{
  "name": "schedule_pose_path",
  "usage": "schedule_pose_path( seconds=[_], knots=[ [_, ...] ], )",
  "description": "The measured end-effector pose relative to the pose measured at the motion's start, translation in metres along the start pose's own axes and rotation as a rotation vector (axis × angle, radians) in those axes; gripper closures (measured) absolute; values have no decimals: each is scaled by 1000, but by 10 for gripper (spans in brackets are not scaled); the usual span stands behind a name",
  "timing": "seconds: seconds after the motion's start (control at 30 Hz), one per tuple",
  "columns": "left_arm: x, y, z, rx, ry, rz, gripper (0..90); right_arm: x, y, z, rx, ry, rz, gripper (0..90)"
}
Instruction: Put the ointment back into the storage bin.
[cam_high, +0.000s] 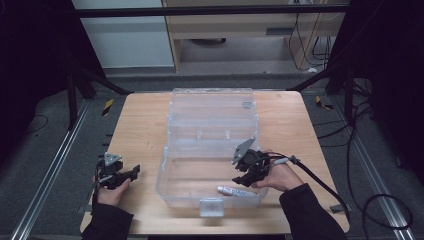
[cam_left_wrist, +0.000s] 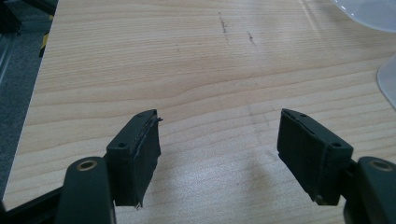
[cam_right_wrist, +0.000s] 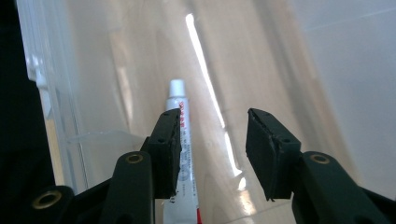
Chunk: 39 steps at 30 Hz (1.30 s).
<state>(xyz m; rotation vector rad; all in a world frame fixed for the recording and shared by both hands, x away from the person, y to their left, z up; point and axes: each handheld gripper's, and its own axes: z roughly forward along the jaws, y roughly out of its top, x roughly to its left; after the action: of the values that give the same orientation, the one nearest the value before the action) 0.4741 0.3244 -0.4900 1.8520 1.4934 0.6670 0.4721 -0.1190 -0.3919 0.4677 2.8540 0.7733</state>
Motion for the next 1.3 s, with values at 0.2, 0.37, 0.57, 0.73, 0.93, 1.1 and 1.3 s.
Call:
schedule_pose_path(
  seconds=[0.2, 0.37, 0.57, 0.73, 0.93, 1.1, 1.3],
  knots=[
    [0, 0, 0, -2, 2, -4, 293, -1, -14, -23, -166, -42, 99, 516],
    [0, 0, -1, -5, -2, -10, 322, 1, -31, -39, -282, -119, 176, 454],
    [-1, 1, -2, -8, -12, -10, 392, 1, -50, -55, -382, -196, 264, 387],
    [-1, 1, -3, -6, -14, -8, 425, -1, -70, -65, -493, -286, 354, 316],
    [-1, 1, -3, -10, -15, -8, 428, -11, -89, -67, -513, -371, 434, 259],
    [0, 1, -2, -9, -1, -7, 378, -24, -109, -56, -492, -407, 509, 217],
    [2, 0, -1, -17, 17, -16, 323, -36, -127, -41, -459, -452, 582, 201]
  ],
)
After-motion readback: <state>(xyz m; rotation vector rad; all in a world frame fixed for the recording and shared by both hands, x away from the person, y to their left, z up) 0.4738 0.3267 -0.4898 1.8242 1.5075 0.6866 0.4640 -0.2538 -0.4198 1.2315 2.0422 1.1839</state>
